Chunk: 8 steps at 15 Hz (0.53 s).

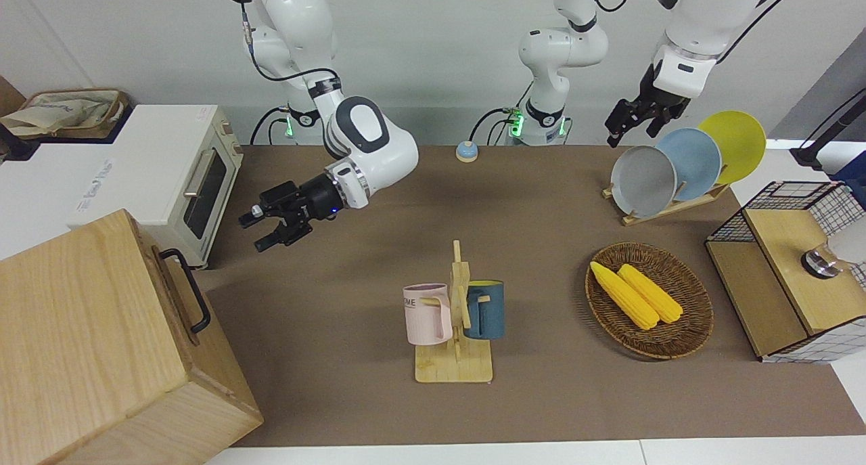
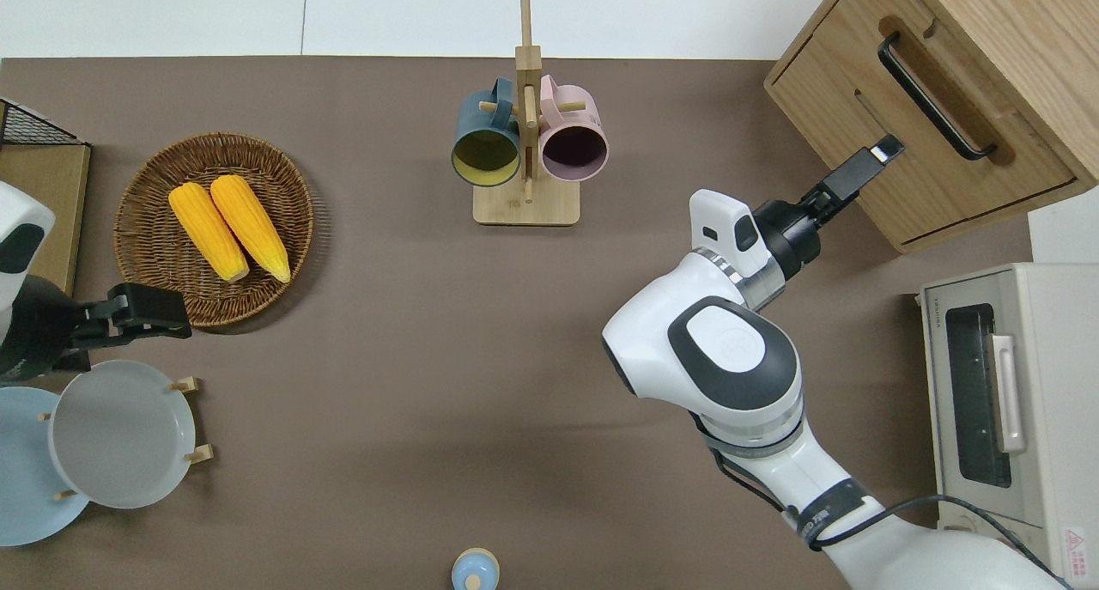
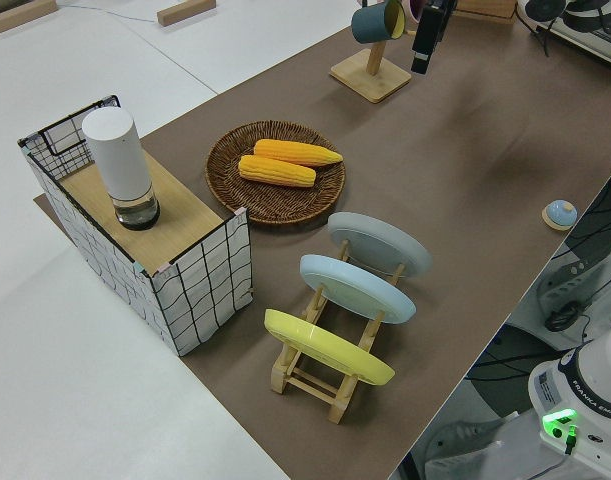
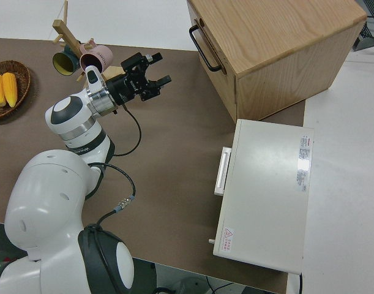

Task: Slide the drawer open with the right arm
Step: 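Reach the right gripper up toward the black drawer handle, then close the right gripper on the black drawer handle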

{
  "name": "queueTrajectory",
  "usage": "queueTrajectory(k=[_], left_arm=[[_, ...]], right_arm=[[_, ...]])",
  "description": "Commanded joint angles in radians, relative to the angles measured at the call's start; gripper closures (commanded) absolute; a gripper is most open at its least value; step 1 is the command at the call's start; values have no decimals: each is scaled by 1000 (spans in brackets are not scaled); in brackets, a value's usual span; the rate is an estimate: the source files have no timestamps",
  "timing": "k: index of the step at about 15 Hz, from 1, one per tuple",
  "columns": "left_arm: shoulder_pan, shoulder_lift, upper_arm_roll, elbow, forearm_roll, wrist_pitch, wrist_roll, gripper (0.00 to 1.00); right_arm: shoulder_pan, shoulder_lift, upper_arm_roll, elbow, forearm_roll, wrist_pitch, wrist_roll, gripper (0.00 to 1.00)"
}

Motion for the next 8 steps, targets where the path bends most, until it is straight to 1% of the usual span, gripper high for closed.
queueTrajectory(k=[1, 4, 6, 8], left_arm=[[-1, -8, 4, 4, -1, -17, 9, 7], [-1, -8, 4, 4, -1, -17, 9, 7], [-1, -8, 4, 4, -1, -15, 9, 7], [-1, -8, 4, 4, -1, -15, 9, 7]], right_arm=[[-14, 10, -52, 4, -75, 83, 15, 32], [-15, 19, -93, 12, -102, 132, 22, 32], [-15, 31, -134, 35, -128, 177, 25, 32], [-15, 44, -162, 50, -159, 209, 26, 32]])
